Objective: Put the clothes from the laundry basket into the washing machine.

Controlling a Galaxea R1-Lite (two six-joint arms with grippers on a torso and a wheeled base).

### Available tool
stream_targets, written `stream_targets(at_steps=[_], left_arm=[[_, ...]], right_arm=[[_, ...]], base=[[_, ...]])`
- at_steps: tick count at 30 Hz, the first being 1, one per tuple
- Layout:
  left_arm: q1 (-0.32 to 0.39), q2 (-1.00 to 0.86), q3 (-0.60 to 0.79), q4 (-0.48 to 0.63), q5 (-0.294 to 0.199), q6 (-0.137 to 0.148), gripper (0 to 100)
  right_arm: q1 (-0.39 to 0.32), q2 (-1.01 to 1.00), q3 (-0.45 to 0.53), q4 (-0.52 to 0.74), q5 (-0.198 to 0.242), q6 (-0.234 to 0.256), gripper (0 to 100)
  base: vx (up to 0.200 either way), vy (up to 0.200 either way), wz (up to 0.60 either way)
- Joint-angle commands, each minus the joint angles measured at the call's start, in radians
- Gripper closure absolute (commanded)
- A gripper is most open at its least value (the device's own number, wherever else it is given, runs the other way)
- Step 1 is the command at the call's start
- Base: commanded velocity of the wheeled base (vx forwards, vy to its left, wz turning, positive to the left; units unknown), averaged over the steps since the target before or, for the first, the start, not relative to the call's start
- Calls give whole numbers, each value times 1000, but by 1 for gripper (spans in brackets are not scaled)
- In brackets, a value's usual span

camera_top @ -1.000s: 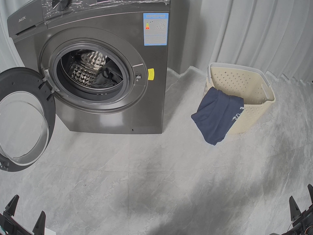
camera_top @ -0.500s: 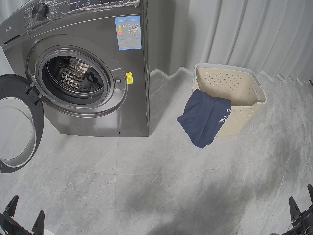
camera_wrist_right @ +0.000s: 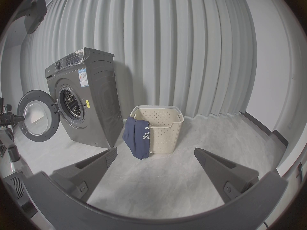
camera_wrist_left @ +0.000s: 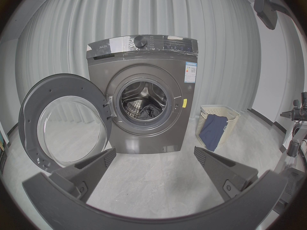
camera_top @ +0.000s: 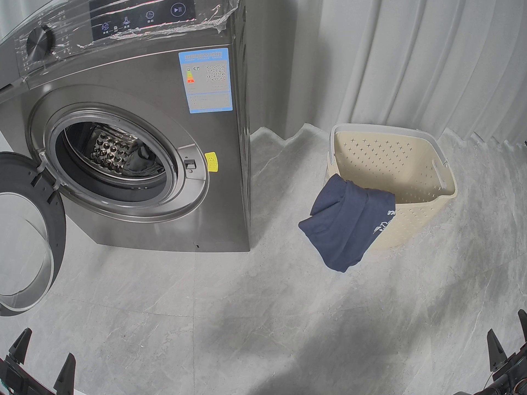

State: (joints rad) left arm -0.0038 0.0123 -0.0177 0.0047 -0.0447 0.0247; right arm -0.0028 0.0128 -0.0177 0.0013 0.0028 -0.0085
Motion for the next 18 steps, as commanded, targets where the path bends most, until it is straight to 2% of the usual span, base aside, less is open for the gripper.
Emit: stream_targets(at_steps=[1, 2, 18], left_arm=[[-1, -9, 16, 0, 0, 0, 0], [1, -9, 16, 0, 0, 0, 0], [1, -9, 16, 0, 0, -2, 0]], right_arm=[[0, -13, 16, -1, 0, -1, 0], [0, -13, 16, 0, 0, -1, 0], [0, -13, 16, -1, 0, -1, 0]], base=[[0, 0, 0], [0, 0, 0], [0, -200, 0]])
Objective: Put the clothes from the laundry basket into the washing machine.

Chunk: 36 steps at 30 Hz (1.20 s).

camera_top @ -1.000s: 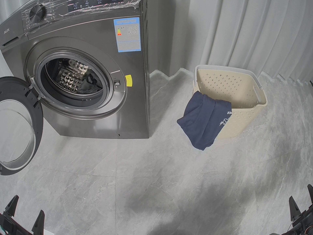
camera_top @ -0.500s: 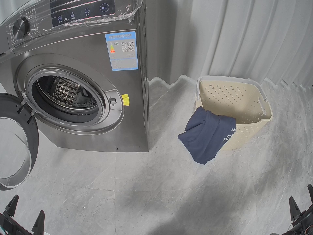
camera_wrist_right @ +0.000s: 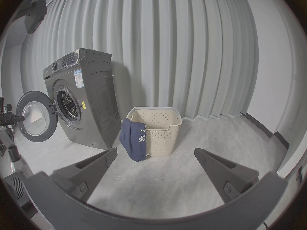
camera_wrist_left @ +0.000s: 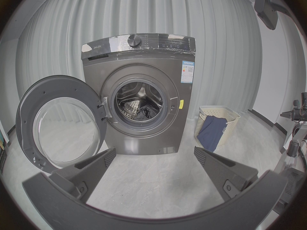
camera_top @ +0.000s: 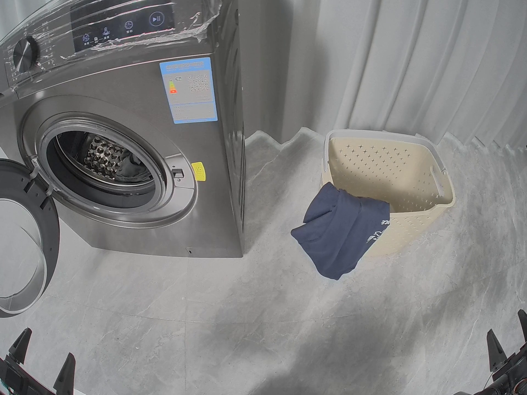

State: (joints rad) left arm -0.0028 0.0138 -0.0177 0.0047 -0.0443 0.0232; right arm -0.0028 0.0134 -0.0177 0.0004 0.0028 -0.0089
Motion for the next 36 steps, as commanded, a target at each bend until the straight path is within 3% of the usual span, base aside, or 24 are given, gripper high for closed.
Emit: stream_targets(at_steps=[1, 5, 11, 23, 29, 36], left_arm=[[0, -11, 16, 0, 0, 0, 0], [0, -11, 16, 0, 0, 0, 0], [0, -12, 16, 0, 0, 0, 0], [0, -12, 16, 0, 0, 0, 0], [0, -12, 16, 0, 0, 0, 0], [0, -12, 16, 0, 0, 0, 0]], right_arm=[[0, -13, 16, 1, 0, 0, 0], [-3, -13, 16, 1, 0, -2, 0], [-2, -13, 16, 1, 0, 0, 0], [-2, -13, 16, 0, 0, 0, 0], [-2, -13, 16, 0, 0, 1, 0], [-3, -13, 16, 0, -9, 10, 0]], base=[[0, -200, 0], [0, -200, 0], [0, 0, 0], [200, 0, 0], [0, 0, 0], [0, -200, 0]])
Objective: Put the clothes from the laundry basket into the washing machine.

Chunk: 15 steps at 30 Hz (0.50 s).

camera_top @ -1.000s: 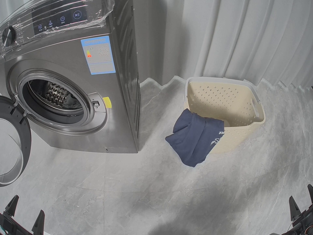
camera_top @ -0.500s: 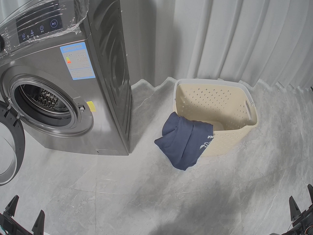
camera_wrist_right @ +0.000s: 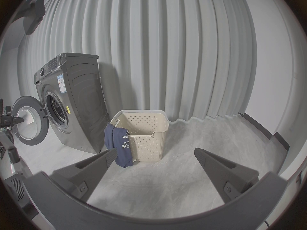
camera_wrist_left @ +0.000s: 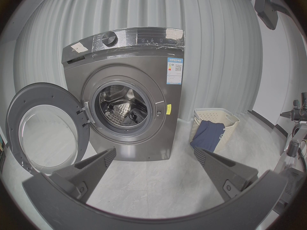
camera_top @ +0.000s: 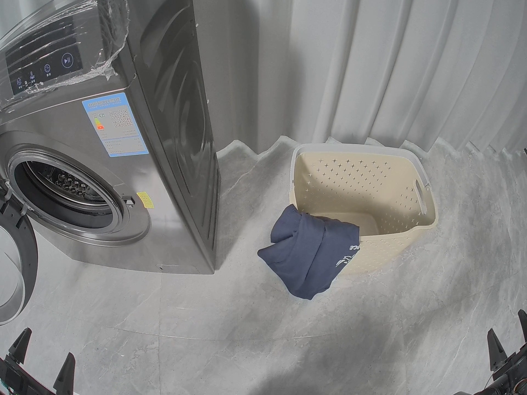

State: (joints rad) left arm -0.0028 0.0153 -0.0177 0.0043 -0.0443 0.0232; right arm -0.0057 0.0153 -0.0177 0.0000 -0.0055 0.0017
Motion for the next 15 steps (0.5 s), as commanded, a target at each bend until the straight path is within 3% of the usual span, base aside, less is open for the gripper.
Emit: stream_targets(at_steps=[1, 2, 14, 15], left_arm=[[0, -14, 16, 0, 0, 0, 0], [0, -12, 16, 0, 0, 0, 0], [-2, -12, 16, 0, 0, 0, 0], [0, -12, 16, 0, 0, 0, 0]], right_arm=[[0, -15, 16, 0, -2, 0, 0], [0, -15, 16, 0, -2, -2, 0], [0, -15, 18, -3, 2, -11, 0], [0, -15, 18, -3, 2, -11, 0]], base=[[0, -200, 0], [0, -200, 0], [0, 0, 0], [200, 0, 0]])
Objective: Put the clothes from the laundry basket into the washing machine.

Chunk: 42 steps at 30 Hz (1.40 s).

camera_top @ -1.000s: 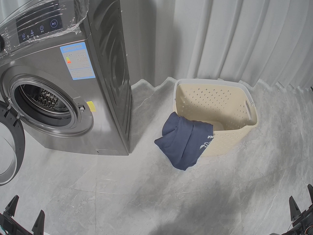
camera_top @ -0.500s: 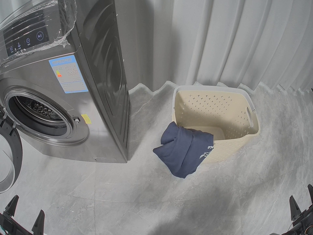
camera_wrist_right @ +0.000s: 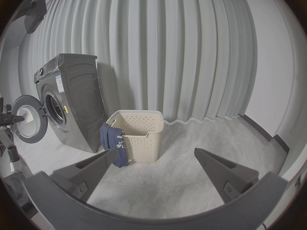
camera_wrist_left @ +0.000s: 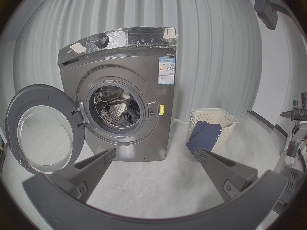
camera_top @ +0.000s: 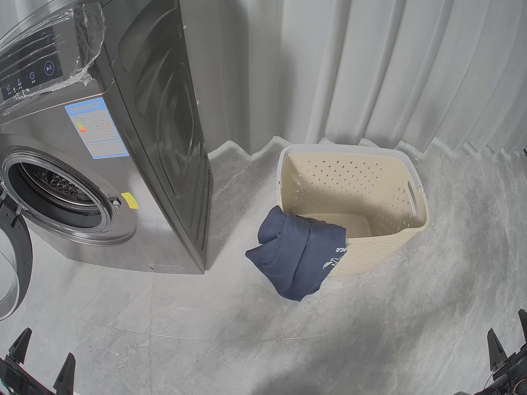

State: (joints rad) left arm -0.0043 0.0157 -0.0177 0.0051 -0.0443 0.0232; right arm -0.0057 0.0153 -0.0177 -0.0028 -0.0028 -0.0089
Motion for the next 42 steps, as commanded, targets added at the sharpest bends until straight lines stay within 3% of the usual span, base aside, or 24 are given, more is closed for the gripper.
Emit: stream_targets(at_steps=[1, 5, 7, 10, 12, 14, 16, 17, 20, 25, 28, 34, 38, 42], left_arm=[[1, -13, 16, -1, 0, 0, 0], [1, -14, 16, -1, 0, 0, 0], [1, -13, 16, -1, 0, 0, 0], [1, -13, 16, -1, 0, 0, 0], [0, -13, 16, -1, 0, 0, 0], [1, -13, 16, -1, 0, 0, 0], [1, -13, 16, -1, 0, 0, 0], [1, -13, 16, -1, 0, 0, 0], [0, -13, 16, -1, 0, 0, 0], [0, -13, 16, -1, 0, 0, 0], [1, -13, 16, -1, 0, 0, 0], [0, -13, 16, -1, 0, 0, 0], [0, -13, 16, -1, 0, 0, 0], [0, -13, 16, -1, 0, 0, 0]], right_arm=[[0, -15, 18, -2, 0, 0, 0], [0, -15, -11, -31, 3, -5, 0], [3, 25, -194, -77, 1, -2, 0], [6, 80, -252, -48, 7, -2, 0], [26, 199, -268, 44, 84, 4, 0], [38, 262, -260, 64, 118, 12, 0], [70, 414, -226, 52, 204, 53, 0], [79, 442, -220, 44, 222, 58, 0], [139, 594, -189, -29, 290, 38, 0], [210, 769, -171, -180, 287, 41, 0], [251, 948, -173, -335, 285, 56, 0], [336, 1189, -189, -559, 270, 126, 0], [392, 1328, -255, -594, 227, 159, 0], [405, 1430, -311, -634, 207, 159, 0]], base=[[200, 0, 0], [200, 0, 0], [0, 0, 0], [0, 0, 0], [0, 0, 0], [0, 0, 0], [0, 0, 0], [0, 0, 0], [0, 0, 0], [0, 0, 0], [0, 0, 0], [0, 0, 0], [0, 0, 0], [0, 0, 0]])
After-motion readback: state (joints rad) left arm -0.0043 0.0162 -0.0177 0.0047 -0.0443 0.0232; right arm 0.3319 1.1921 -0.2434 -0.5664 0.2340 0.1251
